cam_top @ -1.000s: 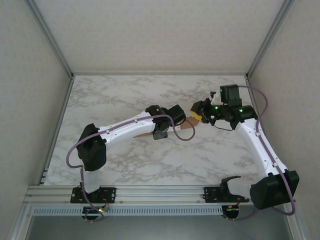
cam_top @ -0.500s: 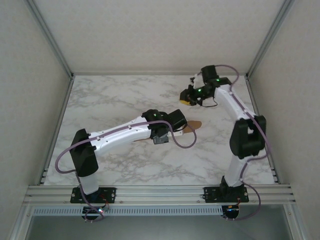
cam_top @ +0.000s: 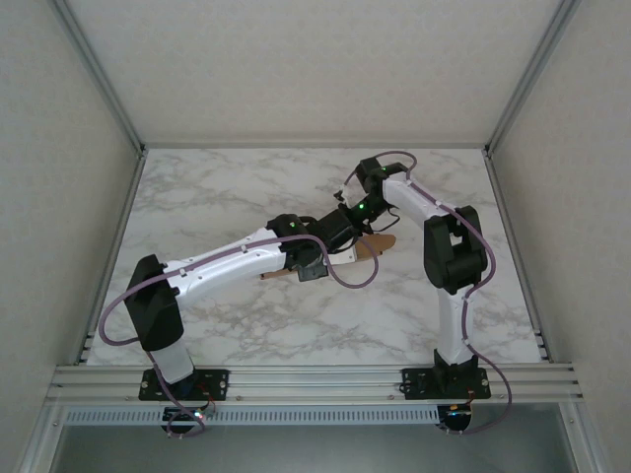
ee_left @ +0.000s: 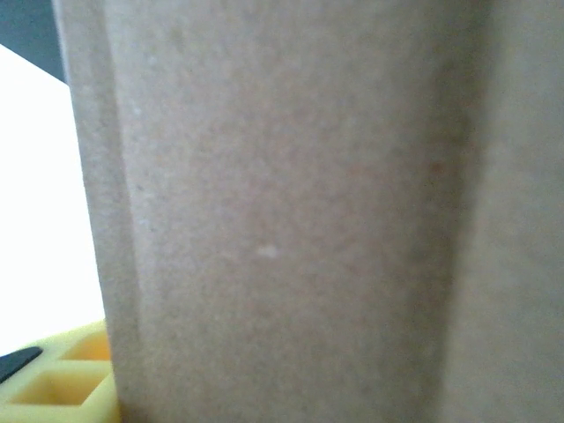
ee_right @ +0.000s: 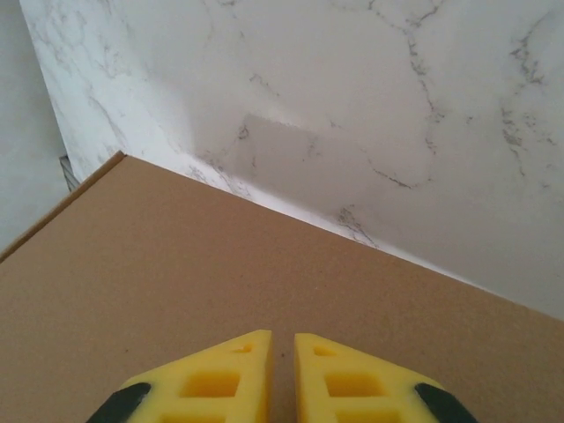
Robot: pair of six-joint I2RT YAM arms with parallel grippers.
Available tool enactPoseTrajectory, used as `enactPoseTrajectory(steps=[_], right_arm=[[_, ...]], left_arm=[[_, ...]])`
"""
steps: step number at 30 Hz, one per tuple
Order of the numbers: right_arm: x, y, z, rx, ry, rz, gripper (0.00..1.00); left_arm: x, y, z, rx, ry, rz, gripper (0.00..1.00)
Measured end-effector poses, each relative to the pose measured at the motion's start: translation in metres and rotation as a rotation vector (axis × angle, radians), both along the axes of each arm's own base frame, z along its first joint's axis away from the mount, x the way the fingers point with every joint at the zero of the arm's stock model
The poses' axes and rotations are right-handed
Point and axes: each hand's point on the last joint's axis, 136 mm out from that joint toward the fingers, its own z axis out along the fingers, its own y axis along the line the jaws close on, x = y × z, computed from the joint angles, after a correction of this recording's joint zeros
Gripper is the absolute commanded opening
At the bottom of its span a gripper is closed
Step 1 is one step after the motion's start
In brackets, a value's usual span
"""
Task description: Fold the paper box
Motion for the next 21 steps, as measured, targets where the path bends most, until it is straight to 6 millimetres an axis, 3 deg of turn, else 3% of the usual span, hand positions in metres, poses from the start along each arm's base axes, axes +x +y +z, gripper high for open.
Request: enactPoseTrajectory(steps=[8,21], right_arm=[[-0.013,0.008,-0.013,-0.016,0.014,0.067,0.0],[-0.017,0.009,-0.017,0.001,-0.012,0.059,0.0]], left_arm=[[-0.002,0.004,-0.013,-0.018,0.029,-0.015,0.45],[0.002,0.009,-0.021,-0.063,0.009,-0.044,0.52]])
